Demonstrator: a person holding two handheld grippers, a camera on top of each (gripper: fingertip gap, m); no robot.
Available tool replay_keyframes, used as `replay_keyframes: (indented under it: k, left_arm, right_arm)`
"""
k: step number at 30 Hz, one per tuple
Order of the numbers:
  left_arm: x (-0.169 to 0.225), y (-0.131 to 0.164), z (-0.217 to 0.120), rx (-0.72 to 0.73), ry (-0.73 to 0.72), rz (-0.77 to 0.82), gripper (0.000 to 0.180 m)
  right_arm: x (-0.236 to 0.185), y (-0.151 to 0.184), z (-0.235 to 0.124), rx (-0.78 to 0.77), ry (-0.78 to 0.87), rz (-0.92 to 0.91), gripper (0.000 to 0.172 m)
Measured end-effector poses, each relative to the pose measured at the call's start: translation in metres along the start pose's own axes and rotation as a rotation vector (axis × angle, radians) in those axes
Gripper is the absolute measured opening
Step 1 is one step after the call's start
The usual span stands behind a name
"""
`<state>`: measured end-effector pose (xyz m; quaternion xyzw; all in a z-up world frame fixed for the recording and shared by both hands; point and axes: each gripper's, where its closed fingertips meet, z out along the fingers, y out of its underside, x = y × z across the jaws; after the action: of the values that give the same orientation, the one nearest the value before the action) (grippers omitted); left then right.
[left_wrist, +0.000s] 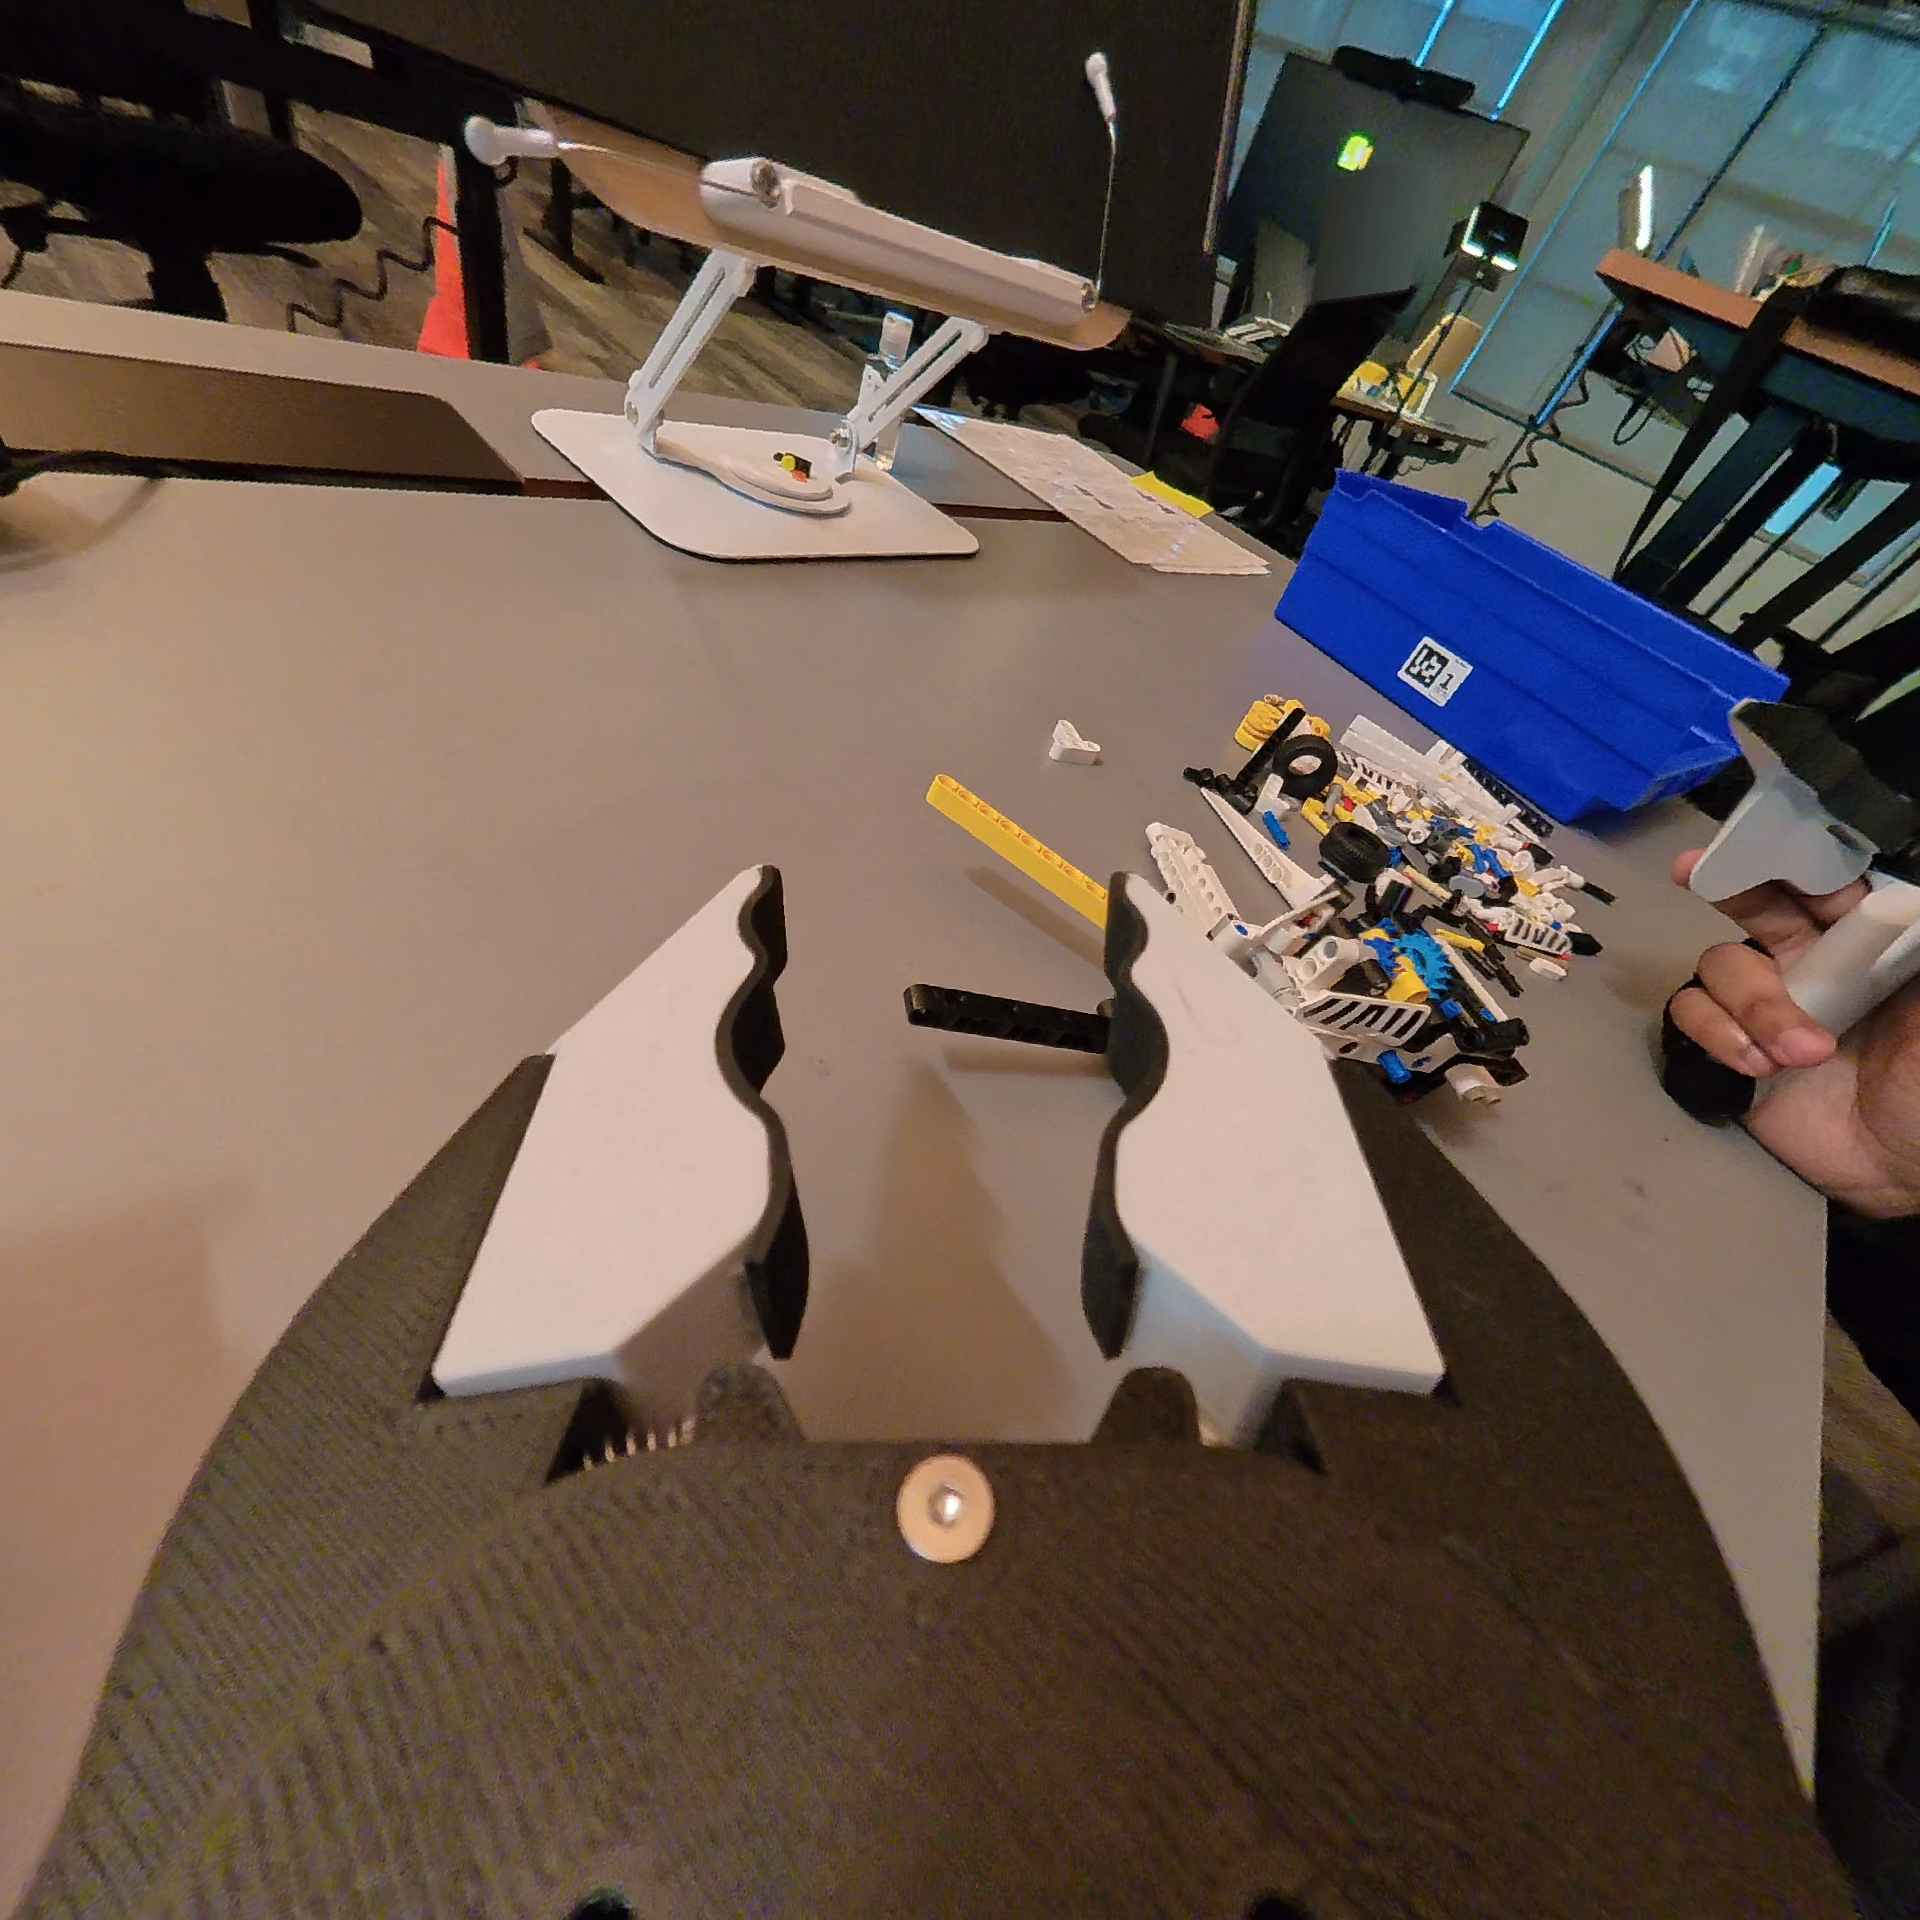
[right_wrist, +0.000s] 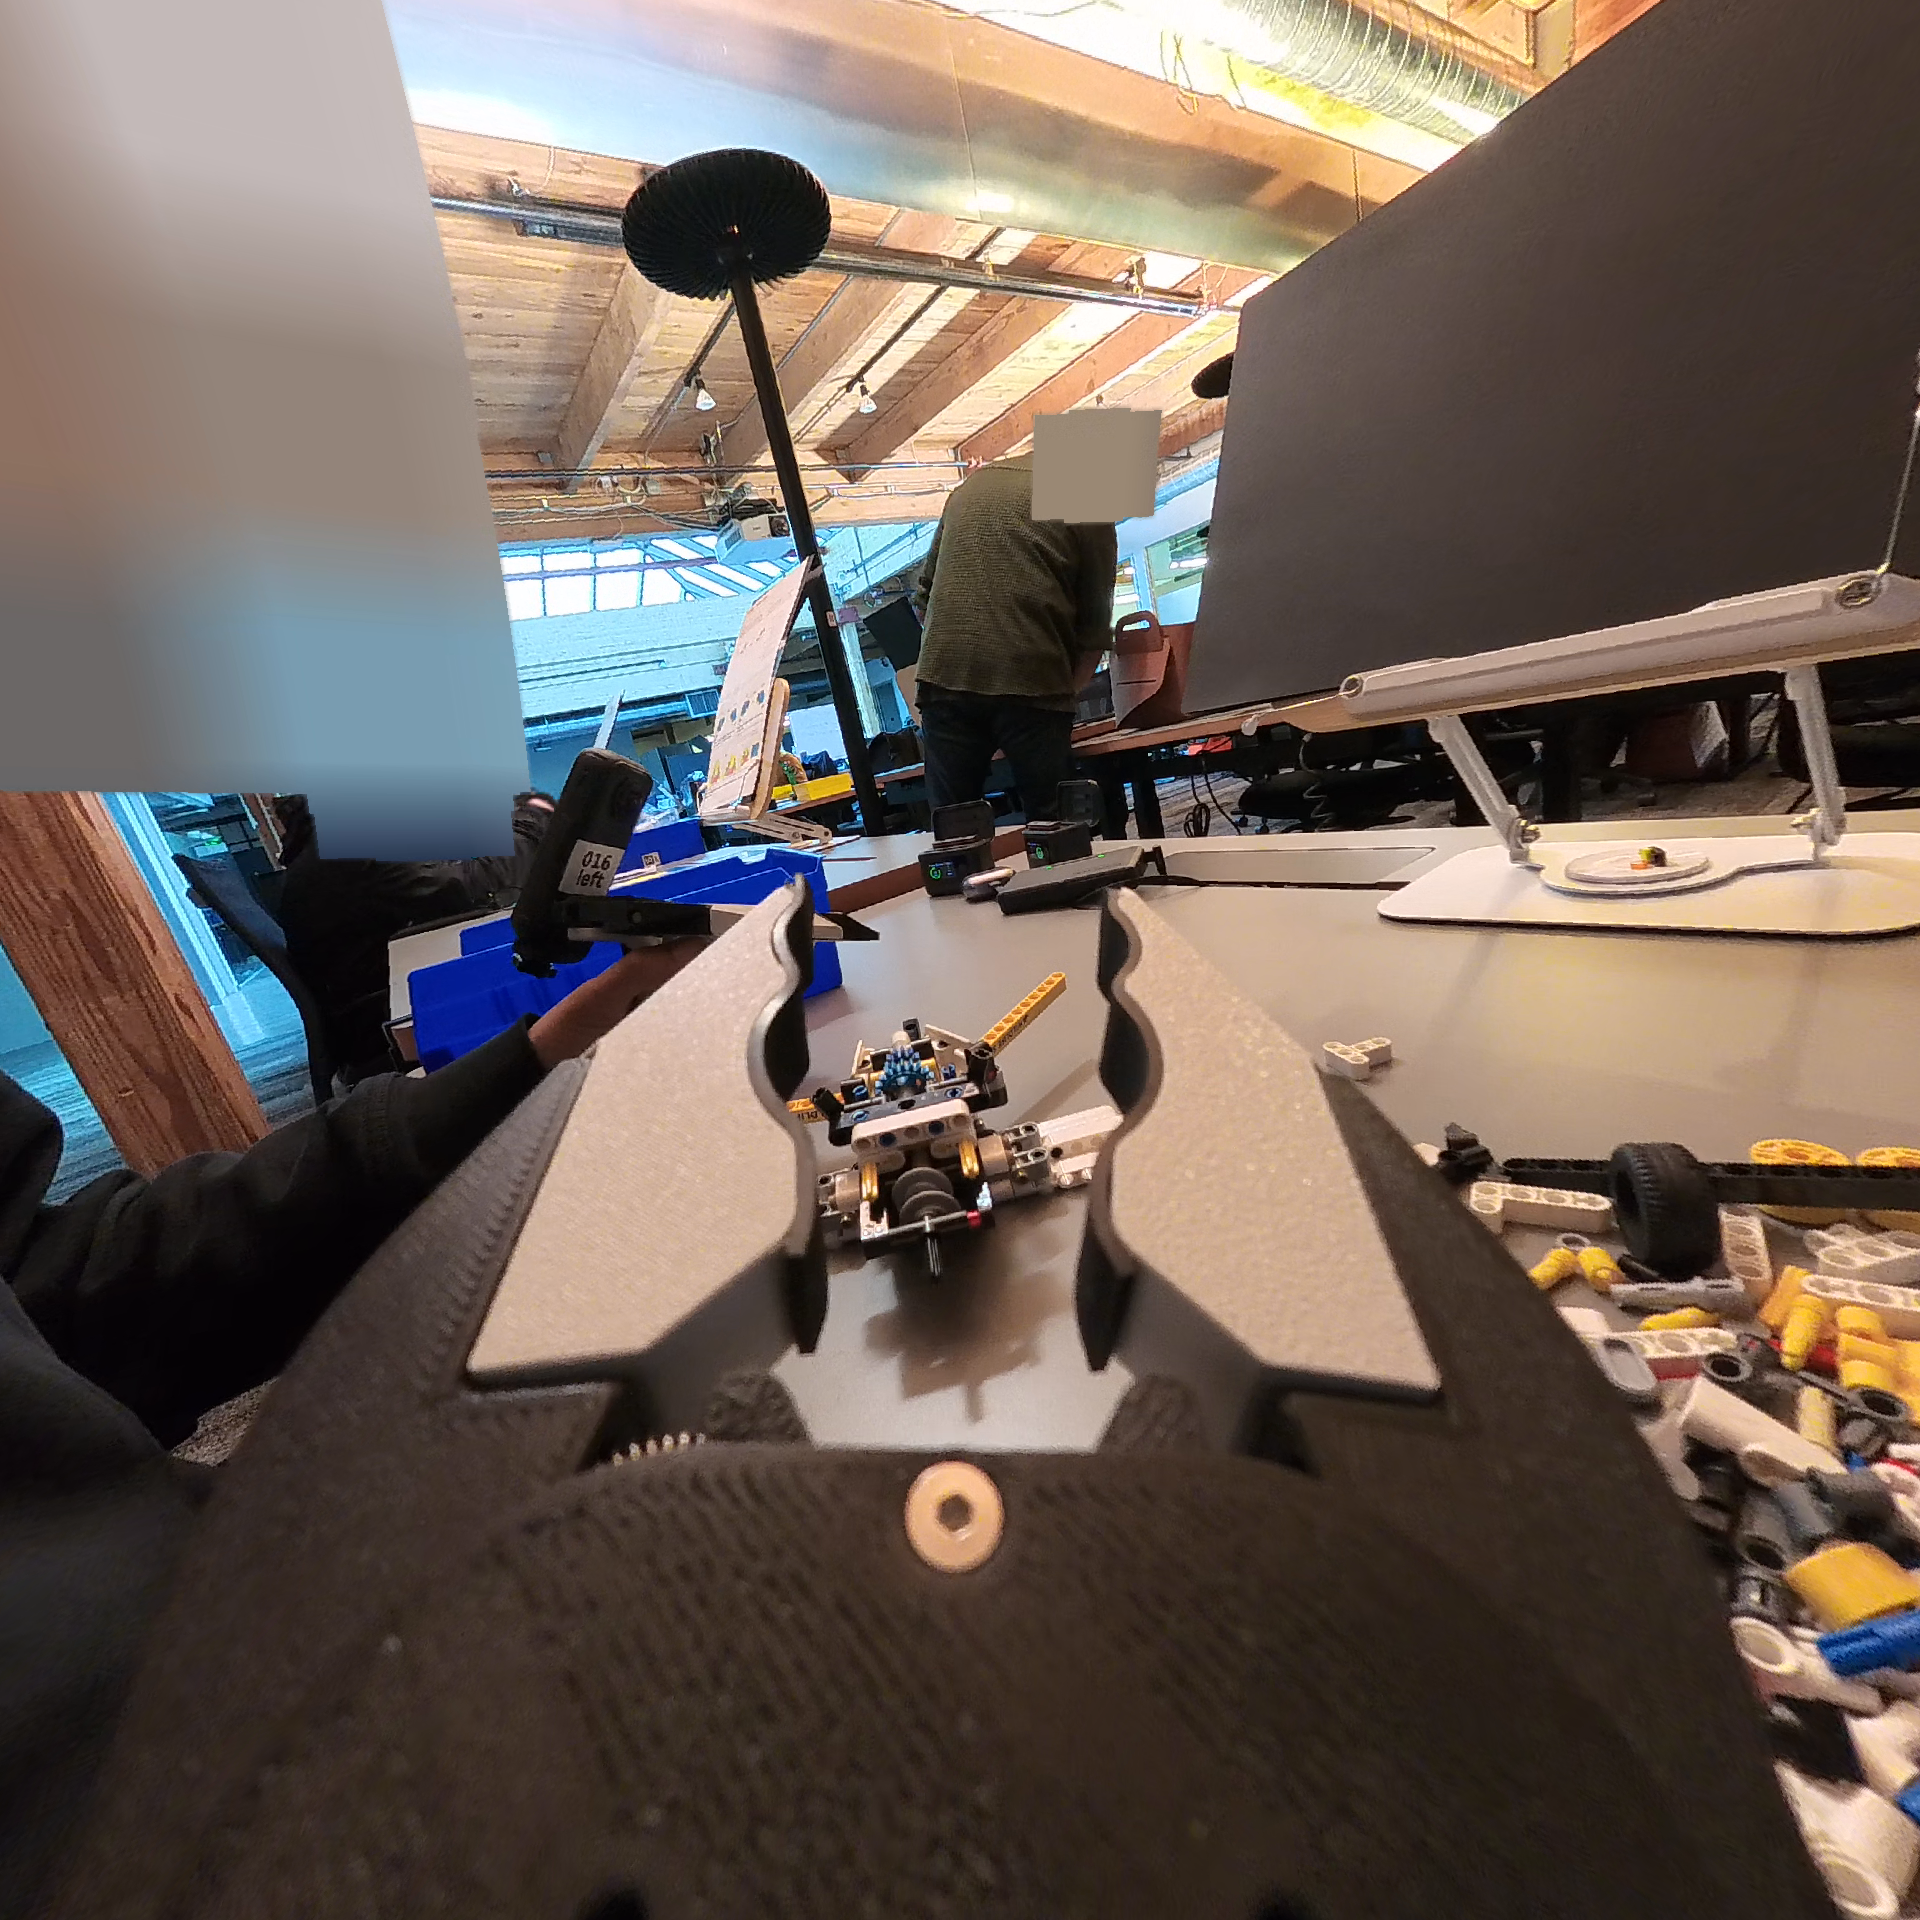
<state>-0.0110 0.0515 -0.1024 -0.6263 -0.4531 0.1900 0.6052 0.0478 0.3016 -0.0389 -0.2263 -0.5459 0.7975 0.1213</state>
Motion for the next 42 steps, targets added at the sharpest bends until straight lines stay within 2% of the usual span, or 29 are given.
replay_keyframes:
  k: [3,5,7,11,14,20,25,30,35,39,42]
  left_arm:
    - [0.010,-0.009,-0.008,0.041,-0.014,0.006,0.059]
    - [0.033,-0.017,-0.019,0.069,0.004,0.005,0.057]
    - [0.060,-0.012,-0.028,0.026,-0.006,0.021,0.051]
    - [0.116,0.028,-0.029,-0.171,-0.006,0.107,0.045]
    - [0.135,0.065,-0.016,-0.312,-0.029,0.159,0.041]
    - [0.126,0.094,0.009,-0.428,-0.130,0.259,0.030]
    - [0.115,0.100,0.017,-0.445,-0.188,0.303,0.021]
    - [0.109,0.104,0.024,-0.473,-0.216,0.328,0.020]
    - [0.112,0.106,0.026,-0.487,-0.180,0.304,0.009]
    - [0.112,0.106,0.027,-0.487,-0.175,0.299,0.007]
    - [0.112,0.106,0.026,-0.486,-0.174,0.297,0.006]
  right_arm:
    - [0.000,-0.001,0.000,0.001,0.001,0.001,0.053]
    - [-0.001,-0.003,-0.001,0.004,0.003,0.002,0.053]
    - [-0.001,-0.004,-0.003,0.004,0.008,-0.002,0.053]
    - [-0.001,0.003,0.000,-0.024,0.024,-0.041,0.052]
    - [-0.018,0.018,0.009,-0.106,0.024,-0.124,0.049]
    - [-0.074,0.083,0.043,-0.412,-0.051,-0.393,0.034]
    - [-0.071,0.123,0.046,-0.625,-0.035,-0.634,0.025]
    - [-0.056,0.124,0.045,-0.656,0.020,-0.701,0.025]
    - [-0.054,0.122,0.049,-0.637,0.010,-0.666,0.030]
    - [-0.058,0.135,0.051,-0.682,-0.029,-0.784,0.031]
    - [-0.061,0.148,0.053,-0.714,-0.062,-0.913,0.023]
